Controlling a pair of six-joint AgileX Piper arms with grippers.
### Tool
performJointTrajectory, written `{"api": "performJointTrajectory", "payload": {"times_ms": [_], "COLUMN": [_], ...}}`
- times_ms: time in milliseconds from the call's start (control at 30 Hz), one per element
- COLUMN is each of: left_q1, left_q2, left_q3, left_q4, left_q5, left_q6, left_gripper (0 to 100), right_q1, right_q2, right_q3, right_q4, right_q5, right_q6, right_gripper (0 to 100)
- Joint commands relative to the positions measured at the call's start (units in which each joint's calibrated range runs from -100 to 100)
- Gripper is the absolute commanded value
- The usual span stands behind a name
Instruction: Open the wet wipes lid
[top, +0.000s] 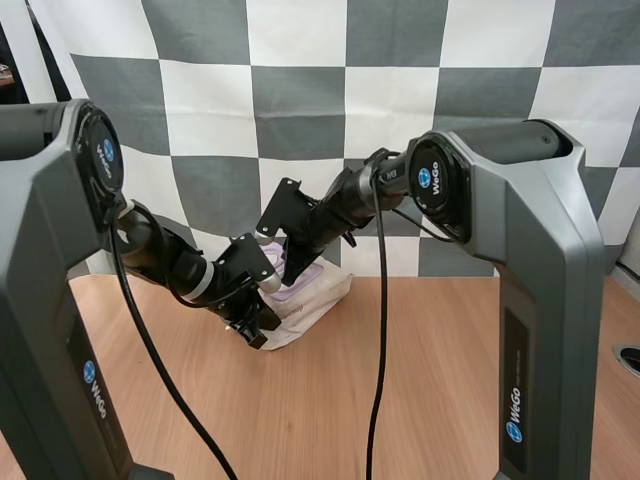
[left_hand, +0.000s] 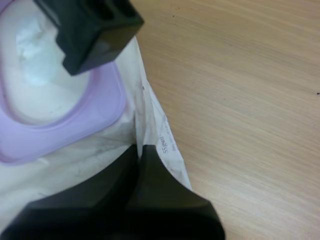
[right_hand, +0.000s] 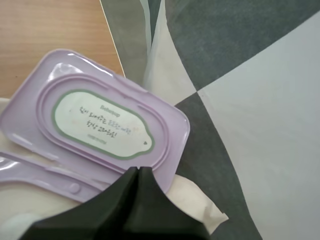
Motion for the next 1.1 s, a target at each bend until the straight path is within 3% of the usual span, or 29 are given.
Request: {"api": "performJointTrajectory", "payload": {"times_ms": [0,233,300,367,467,533,667,767,900,1067], "left_q1": [-0.03,-0.03,-0.03,-0.03,-0.03,-0.03,0.66,2.59,6.10,11.10], "left_q2": [0.04,0.04,0.04,0.04,-0.39,-1.59,-7.83,-17.63,-30.96,-46.55], "left_q3": [0.08,0.08,0.08,0.08,0.08,0.08,0.08,0.08,0.08,0.08], "left_q4": [-0.06,-0.06,-0.06,-0.06,-0.06,-0.06,0.68,0.68,0.68,0.68], "left_q5": [0.18,1.05,3.53,6.42,10.59,11.59,16.49,24.73,32.38,32.38], "left_q6": [0.91,0.91,0.91,0.91,0.67,-0.30,-0.94,-1.36,-2.48,-2.48], "left_gripper": [0,0,6,26,78,100,100,100,100,100], "right_q1": [0.03,-0.11,-0.11,-0.11,-0.11,-0.11,-0.11,-0.11,-0.11,-0.11], "right_q2": [-0.25,-10.10,-14.52,-19.68,-27.38,-32.27,-39.53,-46.85,-54.00,-62.07], "right_q3": [0.00,0.00,0.00,0.00,0.00,0.00,0.12,0.12,0.12,0.12], "right_q4": [0.57,-0.33,-2.96,-7.72,-16.78,-19.75,-23.49,-29.02,-35.01,-35.08], "right_q5": [0.10,3.27,3.46,3.46,6.28,10.08,17.81,25.40,34.61,38.07], "right_q6": [-0.05,5.53,8.10,12.28,21.05,24.56,29.19,34.47,41.68,46.27], "right_gripper": [0,0,0,0,0,0,0,0,0,0]}}
